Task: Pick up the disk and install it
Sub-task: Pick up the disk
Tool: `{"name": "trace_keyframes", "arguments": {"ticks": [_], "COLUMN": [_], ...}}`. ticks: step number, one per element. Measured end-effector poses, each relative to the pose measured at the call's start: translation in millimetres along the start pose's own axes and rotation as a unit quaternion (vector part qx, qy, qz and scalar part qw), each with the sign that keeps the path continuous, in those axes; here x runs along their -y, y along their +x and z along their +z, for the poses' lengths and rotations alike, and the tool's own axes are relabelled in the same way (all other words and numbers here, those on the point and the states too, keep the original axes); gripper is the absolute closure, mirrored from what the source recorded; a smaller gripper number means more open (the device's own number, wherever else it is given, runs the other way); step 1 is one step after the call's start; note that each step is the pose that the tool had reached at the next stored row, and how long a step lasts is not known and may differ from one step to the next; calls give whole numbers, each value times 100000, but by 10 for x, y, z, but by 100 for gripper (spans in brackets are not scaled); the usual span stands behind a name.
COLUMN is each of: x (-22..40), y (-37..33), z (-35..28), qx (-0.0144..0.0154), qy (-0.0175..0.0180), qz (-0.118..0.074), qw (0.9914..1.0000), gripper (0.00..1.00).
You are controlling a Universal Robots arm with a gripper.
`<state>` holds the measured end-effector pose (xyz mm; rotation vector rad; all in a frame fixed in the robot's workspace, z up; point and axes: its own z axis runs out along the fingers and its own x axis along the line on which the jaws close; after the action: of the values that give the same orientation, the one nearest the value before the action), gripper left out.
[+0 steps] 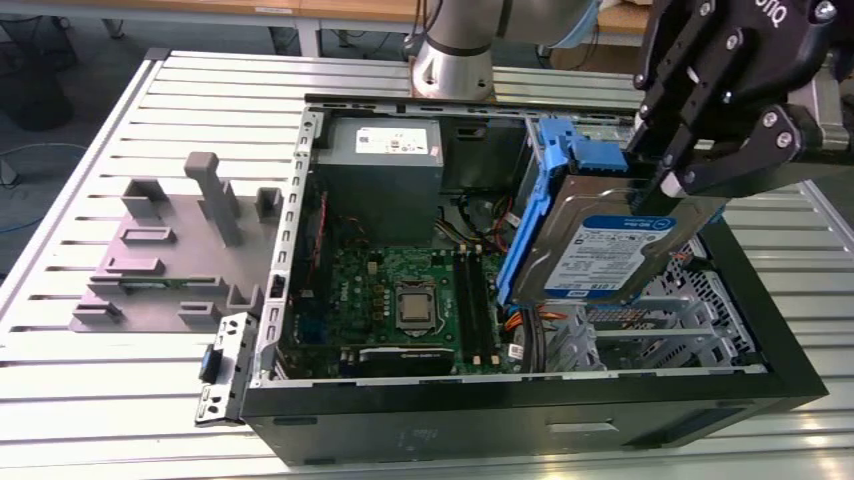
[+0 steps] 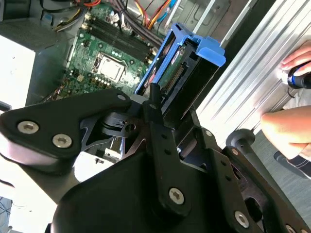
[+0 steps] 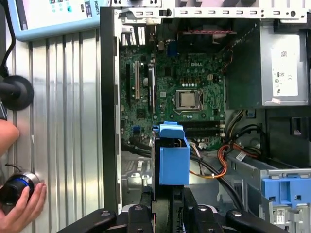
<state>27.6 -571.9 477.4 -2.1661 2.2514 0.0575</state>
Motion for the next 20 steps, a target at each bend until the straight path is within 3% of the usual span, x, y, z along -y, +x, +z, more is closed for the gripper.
{"name": "trace_keyframes", "arguments": {"ticks": [16,20], "x": [520,624], "y": [-17,-15], "z": [52,63], "qx": [-2,-2], "qy": [-33,-43], "qz": [3,1], "qw": [100000,100000], "gripper": [65,65]}}
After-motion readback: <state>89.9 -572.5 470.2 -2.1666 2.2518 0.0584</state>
